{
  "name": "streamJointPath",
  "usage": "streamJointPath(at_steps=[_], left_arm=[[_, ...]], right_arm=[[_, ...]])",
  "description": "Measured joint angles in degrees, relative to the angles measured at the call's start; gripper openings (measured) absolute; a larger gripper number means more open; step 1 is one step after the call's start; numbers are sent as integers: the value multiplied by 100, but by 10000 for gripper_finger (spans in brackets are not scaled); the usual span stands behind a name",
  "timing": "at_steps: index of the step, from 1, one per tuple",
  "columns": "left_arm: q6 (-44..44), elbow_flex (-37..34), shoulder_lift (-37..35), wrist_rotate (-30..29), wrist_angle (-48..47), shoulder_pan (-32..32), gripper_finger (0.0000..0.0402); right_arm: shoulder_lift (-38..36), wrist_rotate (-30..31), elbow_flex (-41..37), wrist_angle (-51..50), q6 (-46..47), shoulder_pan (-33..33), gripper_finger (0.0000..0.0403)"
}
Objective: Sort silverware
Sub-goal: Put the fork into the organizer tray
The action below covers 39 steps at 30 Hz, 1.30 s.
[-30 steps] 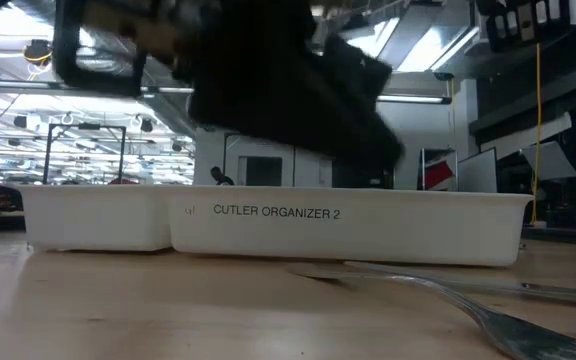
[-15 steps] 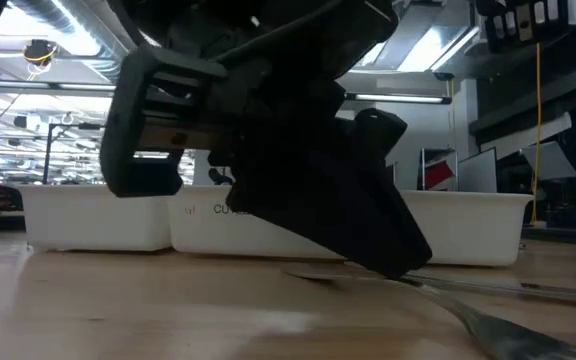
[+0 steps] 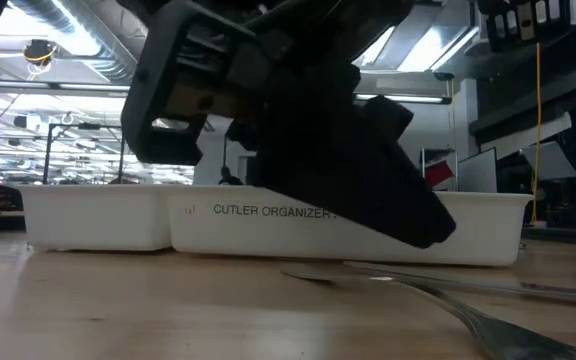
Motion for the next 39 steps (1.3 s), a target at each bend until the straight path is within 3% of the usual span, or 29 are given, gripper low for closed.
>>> streamJointPath(at_steps=[12, 31, 39], left_arm=[[318, 103, -2, 114, -601, -204, 74], [674, 104, 132, -167, -602, -164, 74], [636, 145, 264, -179, -1015, -169, 74]], right_arm=[[0, -2, 0, 0, -190, 2, 114], [0, 9, 0, 0, -297, 2, 114], [0, 4, 0, 4, -295, 2, 114]])
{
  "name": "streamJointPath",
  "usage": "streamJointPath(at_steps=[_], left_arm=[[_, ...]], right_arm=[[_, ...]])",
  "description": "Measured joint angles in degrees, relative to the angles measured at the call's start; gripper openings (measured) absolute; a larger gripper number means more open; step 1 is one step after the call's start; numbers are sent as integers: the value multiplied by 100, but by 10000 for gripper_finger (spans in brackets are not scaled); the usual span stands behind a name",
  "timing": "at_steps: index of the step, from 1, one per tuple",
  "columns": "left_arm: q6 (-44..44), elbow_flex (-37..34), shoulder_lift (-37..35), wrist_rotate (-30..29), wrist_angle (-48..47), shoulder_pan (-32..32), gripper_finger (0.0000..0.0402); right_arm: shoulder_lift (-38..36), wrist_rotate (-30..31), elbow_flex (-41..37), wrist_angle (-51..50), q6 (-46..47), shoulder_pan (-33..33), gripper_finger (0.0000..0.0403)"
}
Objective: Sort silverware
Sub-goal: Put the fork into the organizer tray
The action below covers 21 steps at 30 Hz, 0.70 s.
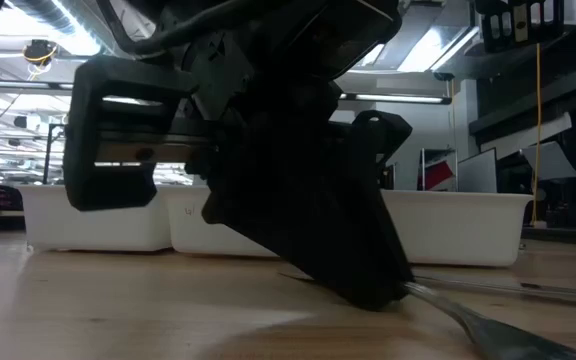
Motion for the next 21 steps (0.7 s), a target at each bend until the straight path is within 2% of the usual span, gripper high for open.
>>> streamJointPath(at_steps=[3, 9, 16, 21], left_arm=[[-34, 0, 1, 2, -179, 0, 66], [-227, -7, 10, 57, -203, -9, 12], [-304, -26, -13, 68, -199, -15, 14], [-587, -66, -309, 139, -384, -8, 7]], right_arm=[[0, 0, 0, 0, 0, -4, 114], [0, -2, 0, 0, 2, -4, 114], [0, -55, 0, 0, 16, -4, 114], [0, -55, 0, 9, 15, -4, 114]])
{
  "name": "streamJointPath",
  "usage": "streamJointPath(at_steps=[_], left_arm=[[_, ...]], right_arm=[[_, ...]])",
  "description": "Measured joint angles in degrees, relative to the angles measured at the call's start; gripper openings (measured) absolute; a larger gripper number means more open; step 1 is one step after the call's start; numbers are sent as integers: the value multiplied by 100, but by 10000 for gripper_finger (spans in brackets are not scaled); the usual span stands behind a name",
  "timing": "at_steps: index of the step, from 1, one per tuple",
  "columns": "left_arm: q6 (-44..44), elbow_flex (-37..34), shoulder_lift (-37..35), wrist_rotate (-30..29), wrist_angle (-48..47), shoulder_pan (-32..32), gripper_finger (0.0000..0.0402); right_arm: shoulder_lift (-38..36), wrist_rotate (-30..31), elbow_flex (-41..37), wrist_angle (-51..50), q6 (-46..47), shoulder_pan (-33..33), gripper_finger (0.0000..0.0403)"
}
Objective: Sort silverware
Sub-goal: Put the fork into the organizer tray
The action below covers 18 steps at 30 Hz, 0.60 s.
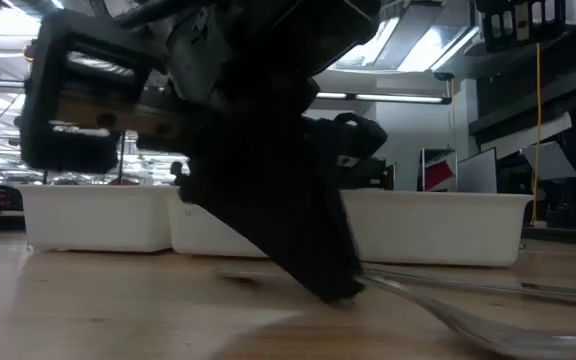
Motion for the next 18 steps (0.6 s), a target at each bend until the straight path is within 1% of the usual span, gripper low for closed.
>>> streamJointPath(at_steps=[4, 7, 9, 13, 18], left_arm=[[-374, -31, -315, 54, -106, 11, 9], [-920, -15, -656, 59, -27, 11, 6], [-1300, 2, -824, 60, 18, 11, 6], [-1912, -4, -1098, 57, -40, 6, 9], [-3361, 4, -1436, -19, -19, 42, 7]], right_arm=[[-22, 2, 0, 11, -9, 0, 114], [-89, 17, 0, 11, -16, 0, 114], [-156, 151, 0, 12, -80, 0, 114], [-354, 405, 0, 38, -584, 1, 114], [-621, 677, 2, 32, -1388, 7, 114]])
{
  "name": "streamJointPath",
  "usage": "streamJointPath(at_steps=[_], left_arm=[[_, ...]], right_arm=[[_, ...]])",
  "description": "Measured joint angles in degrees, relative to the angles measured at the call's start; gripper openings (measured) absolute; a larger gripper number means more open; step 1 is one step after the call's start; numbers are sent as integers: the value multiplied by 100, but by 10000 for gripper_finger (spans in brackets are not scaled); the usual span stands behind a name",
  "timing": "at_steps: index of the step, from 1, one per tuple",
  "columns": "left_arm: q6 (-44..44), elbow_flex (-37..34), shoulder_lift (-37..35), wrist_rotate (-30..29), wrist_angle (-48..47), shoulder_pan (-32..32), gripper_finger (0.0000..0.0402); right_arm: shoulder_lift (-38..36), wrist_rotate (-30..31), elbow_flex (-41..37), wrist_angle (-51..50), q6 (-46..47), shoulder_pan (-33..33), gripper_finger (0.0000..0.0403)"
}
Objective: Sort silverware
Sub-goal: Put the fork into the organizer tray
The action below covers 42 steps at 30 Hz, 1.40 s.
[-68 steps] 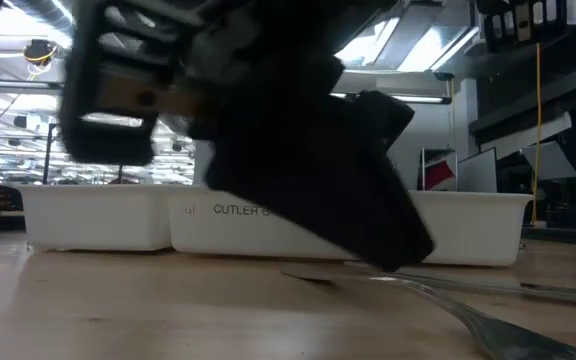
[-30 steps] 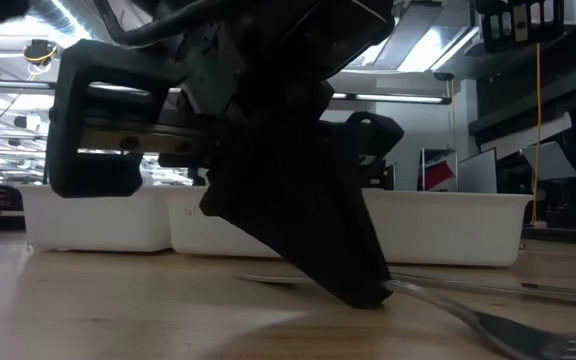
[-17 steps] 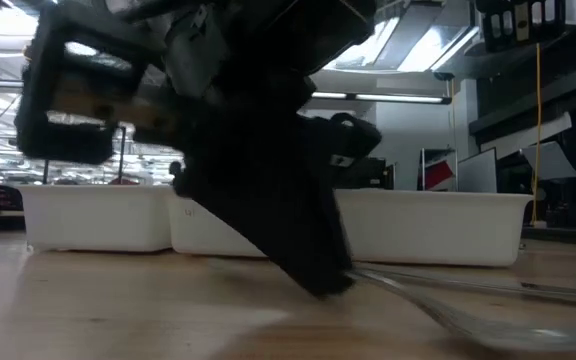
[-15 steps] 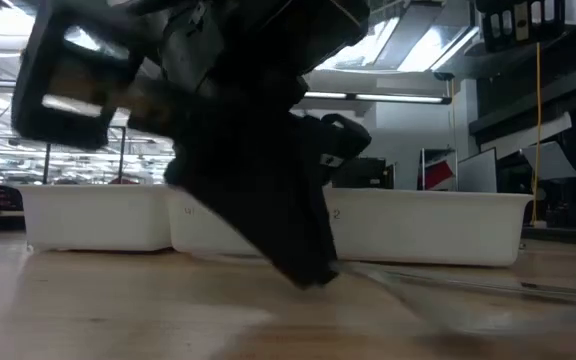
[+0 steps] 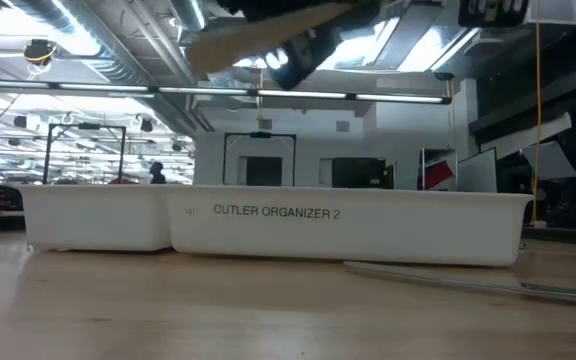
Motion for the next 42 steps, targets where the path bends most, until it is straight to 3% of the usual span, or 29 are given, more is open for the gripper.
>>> streamJointPath(at_steps=[9, 16, 22, 29, 34, 38, 42], left_arm=[[-2683, 9, -320, -893, -410, 185, 6], [-4553, 9, -322, -1221, -1602, 282, 8], [-4771, 9, -322, -1811, -2279, 451, 7], [-4776, 9, -324, -3149, -2290, 726, 5], [-4792, 11, -326, -4098, -2254, 877, 9], [-4665, 13, -327, -4384, -2248, 978, 10], [-4388, 13, -378, -4473, -2004, 1102, 7]], right_arm=[[-395, 711, 0, -227, -654, 0, 114], [-594, 2147, 0, -800, -729, 0, 114], [-457, 2955, 0, -902, 480, -7, 114], [-167, 3201, 0, -816, 1275, -7, 114], [-113, 4127, -2, -660, 1862, -7, 114], [-126, 4828, -2, -461, 2192, -7, 114], [-149, 4903, -2, -448, 2191, -132, 114]])
